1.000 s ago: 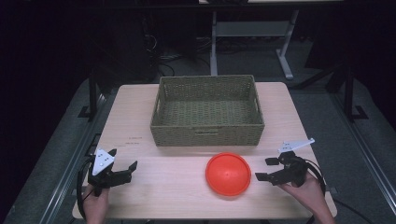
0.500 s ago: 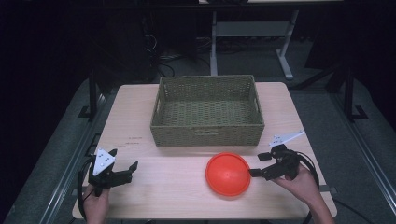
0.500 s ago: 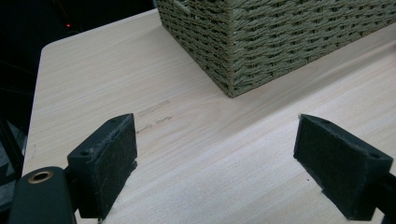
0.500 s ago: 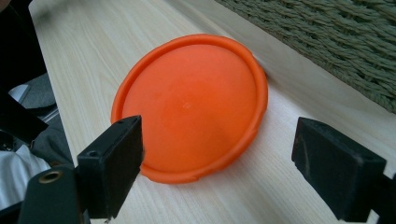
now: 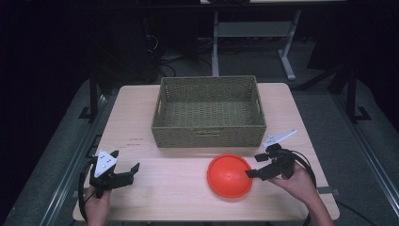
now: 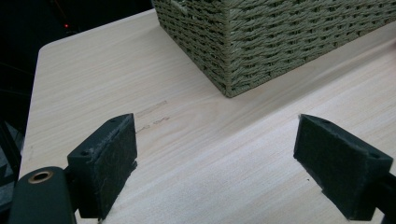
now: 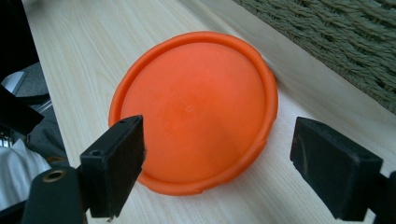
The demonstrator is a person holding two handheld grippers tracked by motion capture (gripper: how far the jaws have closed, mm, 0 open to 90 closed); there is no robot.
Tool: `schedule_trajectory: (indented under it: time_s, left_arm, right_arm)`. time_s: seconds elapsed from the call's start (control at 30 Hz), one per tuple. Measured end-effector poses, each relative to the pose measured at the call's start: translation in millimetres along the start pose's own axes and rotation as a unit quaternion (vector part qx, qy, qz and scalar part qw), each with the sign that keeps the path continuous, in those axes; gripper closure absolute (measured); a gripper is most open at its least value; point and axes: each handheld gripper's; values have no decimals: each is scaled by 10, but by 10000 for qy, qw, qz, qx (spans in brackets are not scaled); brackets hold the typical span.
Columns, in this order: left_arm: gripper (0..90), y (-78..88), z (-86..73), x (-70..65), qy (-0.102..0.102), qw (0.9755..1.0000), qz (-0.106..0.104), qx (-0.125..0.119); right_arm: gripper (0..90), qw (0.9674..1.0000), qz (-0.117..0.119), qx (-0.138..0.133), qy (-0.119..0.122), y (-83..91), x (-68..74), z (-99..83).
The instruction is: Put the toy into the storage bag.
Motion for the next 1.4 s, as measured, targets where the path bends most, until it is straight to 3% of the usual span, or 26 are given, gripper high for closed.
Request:
schedule_trajectory:
  time_s: [0.43, 0.73, 1.4]
  left_arm:
    - [128, 2, 1, 0, -8, 10000, 7, 6]
    - [128, -4, 6, -8, -13, 10000, 0, -10]
    - [128, -2, 10, -9, -63, 10000, 10, 7]
  right_arm:
    - [236, 9995, -211, 168, -177, -168, -122, 76]
    - [345, 9989, -309, 317, -183, -295, -218, 110]
    - [571, 9980, -265, 529, -199, -387, -285, 109]
Point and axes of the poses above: each handheld gripper's, and its own axes: y roughly backward along the jaws, z roughly out of its top, x roughly to its left, and after that the axes turned 11 degrees about -y, right-handed
